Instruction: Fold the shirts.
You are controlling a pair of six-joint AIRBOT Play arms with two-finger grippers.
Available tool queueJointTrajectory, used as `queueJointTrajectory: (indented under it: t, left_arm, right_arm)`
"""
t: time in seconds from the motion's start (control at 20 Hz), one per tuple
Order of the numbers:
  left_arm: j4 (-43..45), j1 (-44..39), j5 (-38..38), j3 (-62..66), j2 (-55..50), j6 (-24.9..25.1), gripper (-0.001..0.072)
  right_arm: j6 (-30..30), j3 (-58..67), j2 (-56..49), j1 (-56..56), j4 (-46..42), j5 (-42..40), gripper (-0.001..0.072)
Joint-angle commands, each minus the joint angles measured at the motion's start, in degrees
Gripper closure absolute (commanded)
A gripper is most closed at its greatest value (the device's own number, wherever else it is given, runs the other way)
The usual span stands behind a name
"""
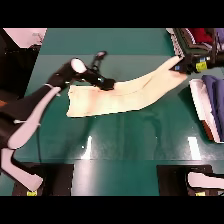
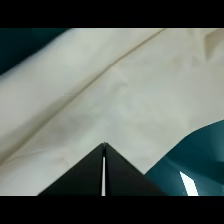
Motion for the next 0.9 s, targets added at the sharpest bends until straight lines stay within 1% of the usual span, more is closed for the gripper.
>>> queueJointTrajectory:
  t: [0.0,0.2,0.35,0.5,0.7,0.85]
  left_arm:
    - [-1.77,-6.58,-0.52,6.27,-8.04,0.00,0.0677]
    - [-3.04,-10.12,-0.55,6.71,-11.08,0.00,0.0676]
    - [-2.97,-10.93,-0.59,6.71,-11.39,0.04,0.0676]
    - [-2.86,-10.73,-1.09,6.73,-11.19,0.55,0.0677]
    - [-2.05,-7.04,-3.54,7.21,-8.33,0.42,0.0677]
    - [3.19,-2.16,-5.77,7.23,-3.45,0.17,0.0677]
  right_arm:
    - [3.15,9.27,-0.81,6.29,0.00,0.26,0.0704]
    - [4.13,18.53,-5.33,11.21,-0.04,1.31,0.0704]
    - [4.13,24.06,-8.61,13.33,-0.04,3.21,0.0704]
    - [4.00,24.76,-9.35,14.47,-0.04,3.10,0.0704]
    - [3.23,22.86,-9.35,14.51,0.00,4.74,0.0704]
    - [2.40,22.95,-9.35,15.80,0.00,5.62,0.0704]
